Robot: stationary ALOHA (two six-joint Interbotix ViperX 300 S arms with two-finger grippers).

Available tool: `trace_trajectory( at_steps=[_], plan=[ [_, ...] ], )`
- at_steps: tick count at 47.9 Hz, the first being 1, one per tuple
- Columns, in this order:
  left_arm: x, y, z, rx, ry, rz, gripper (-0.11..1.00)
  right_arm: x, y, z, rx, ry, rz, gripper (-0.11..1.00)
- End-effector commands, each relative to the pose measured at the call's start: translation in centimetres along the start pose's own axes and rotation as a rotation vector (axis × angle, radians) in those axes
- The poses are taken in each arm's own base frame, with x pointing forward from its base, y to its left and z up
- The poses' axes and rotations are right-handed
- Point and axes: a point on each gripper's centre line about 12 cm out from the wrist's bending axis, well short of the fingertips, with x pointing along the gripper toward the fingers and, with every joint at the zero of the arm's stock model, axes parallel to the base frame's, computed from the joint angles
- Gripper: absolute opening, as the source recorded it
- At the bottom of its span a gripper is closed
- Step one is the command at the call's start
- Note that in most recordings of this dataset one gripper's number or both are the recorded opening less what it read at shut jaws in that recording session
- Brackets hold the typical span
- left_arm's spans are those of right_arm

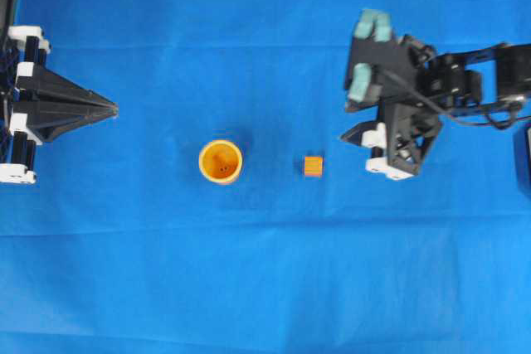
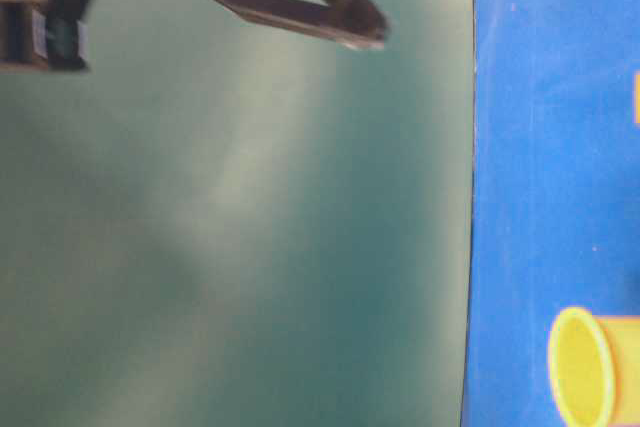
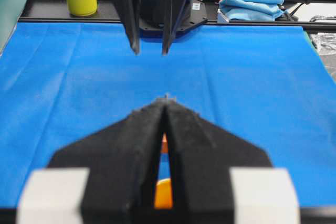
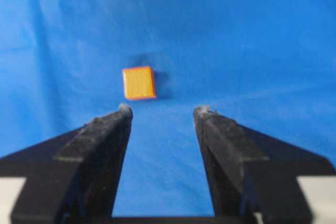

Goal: Move the block forward with right arm.
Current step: 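Move the open right gripper left toward the small orange cube, then lower the right gripper around the orange cube and close it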

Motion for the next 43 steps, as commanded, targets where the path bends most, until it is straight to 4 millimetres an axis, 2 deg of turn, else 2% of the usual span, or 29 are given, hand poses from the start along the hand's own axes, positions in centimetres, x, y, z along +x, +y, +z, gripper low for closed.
trace_trajectory(
  at_steps=[1,9,26,32,43],
  plan=[
    [0.3,0.0,1.3,0.002,-0.032,0.001,0.00,0.8,0.3,0.7,-0.017,-0.003,0.004,0.58],
    [0.3,0.0,1.4,0.002,-0.034,0.001,0.00,3.5,0.4,0.1,-0.072,0.051,-0.003,0.60],
    [0.2,0.0,1.6,0.002,-0.040,0.001,0.00,6.9,0.6,0.7,-0.155,0.072,-0.001,0.65],
    [0.2,0.0,1.6,0.002,-0.038,0.001,0.00,8.1,0.8,0.2,-0.158,0.100,0.002,0.65],
    [0.2,0.0,1.6,0.002,-0.038,0.001,0.00,9.7,2.5,-1.2,-0.169,0.140,0.032,0.65]
  ],
)
